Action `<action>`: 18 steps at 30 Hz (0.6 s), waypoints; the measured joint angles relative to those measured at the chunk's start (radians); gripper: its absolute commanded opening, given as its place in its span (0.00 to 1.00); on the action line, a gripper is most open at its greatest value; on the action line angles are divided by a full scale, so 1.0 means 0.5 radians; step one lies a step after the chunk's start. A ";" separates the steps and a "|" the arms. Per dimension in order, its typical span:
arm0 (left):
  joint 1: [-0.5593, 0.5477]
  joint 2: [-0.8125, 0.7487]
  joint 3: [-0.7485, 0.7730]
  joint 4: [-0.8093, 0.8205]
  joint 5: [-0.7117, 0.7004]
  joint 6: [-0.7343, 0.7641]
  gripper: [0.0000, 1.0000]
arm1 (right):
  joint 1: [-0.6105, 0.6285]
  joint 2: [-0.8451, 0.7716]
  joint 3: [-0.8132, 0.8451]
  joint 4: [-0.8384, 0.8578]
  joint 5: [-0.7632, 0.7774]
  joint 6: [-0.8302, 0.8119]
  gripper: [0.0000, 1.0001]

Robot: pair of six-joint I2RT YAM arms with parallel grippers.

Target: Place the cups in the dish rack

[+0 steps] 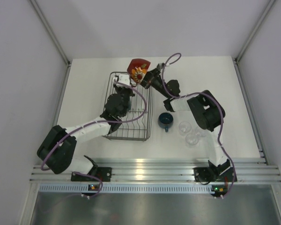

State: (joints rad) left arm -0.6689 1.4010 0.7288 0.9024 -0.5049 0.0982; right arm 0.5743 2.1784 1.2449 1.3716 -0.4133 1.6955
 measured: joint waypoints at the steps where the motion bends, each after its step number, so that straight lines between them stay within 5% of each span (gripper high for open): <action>1: 0.000 0.000 -0.008 0.014 0.003 0.014 0.00 | 0.002 0.005 0.000 0.005 -0.001 0.000 0.13; 5: 0.001 0.000 -0.026 0.050 0.035 0.069 0.00 | 0.002 0.012 0.002 0.026 -0.010 0.009 0.23; 18: 0.005 -0.006 -0.050 0.079 0.102 0.315 0.00 | -0.002 0.037 0.002 0.025 -0.052 0.014 0.29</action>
State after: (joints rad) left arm -0.6666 1.3979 0.7036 0.9421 -0.4538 0.2558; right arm 0.5735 2.1971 1.2457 1.3842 -0.4393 1.7027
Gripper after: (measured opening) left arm 0.043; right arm 0.292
